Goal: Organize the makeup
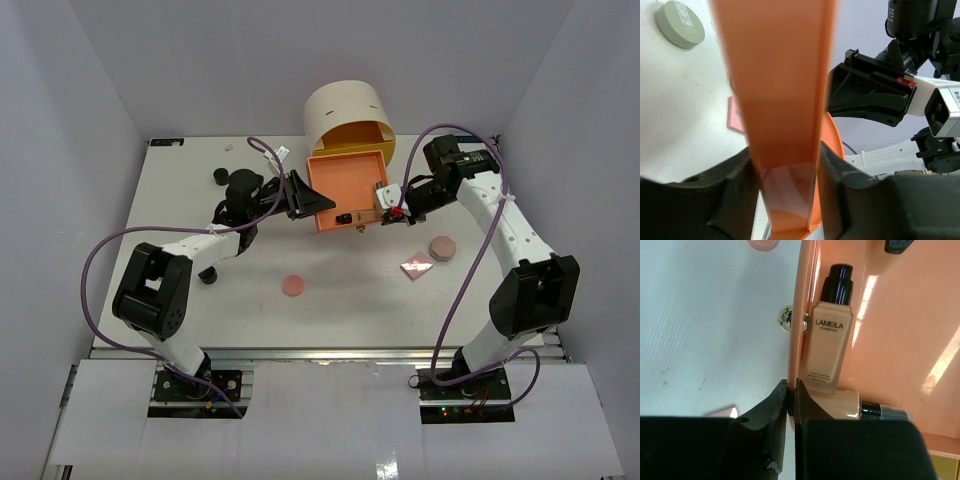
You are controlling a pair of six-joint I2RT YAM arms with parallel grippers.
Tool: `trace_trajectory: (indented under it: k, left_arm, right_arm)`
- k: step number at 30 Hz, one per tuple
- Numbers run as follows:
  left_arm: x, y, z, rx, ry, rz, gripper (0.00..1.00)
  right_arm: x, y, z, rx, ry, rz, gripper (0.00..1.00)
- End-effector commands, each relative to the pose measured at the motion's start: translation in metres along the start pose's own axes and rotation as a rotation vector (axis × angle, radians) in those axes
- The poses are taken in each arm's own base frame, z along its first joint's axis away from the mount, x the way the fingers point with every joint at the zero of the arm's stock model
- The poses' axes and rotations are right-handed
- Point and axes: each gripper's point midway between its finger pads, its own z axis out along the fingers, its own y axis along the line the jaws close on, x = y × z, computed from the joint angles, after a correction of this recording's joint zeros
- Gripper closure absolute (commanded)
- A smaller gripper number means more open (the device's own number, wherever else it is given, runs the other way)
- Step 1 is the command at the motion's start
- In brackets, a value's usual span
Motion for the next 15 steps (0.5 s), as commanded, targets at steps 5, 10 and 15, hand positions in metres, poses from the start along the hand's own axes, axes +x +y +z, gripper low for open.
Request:
trace_trajectory:
  k: [5,10,15]
  left_arm:
    - [-0.001,-0.017,0.004,0.056,0.037,-0.068,0.75]
    - [-0.003,-0.021,0.004,0.066,0.032,-0.102,0.81]
    - [-0.007,-0.026,0.004,0.073,0.018,-0.115,0.82]
  right_arm:
    - [-0.029,-0.02,-0.013,0.115,-0.049,-0.097,0.78]
    - [-0.029,-0.019,-0.013,0.132,-0.051,-0.094,0.64]
    - [-0.031,-0.02,-0.014,0.156,-0.052,-0.089,0.48]
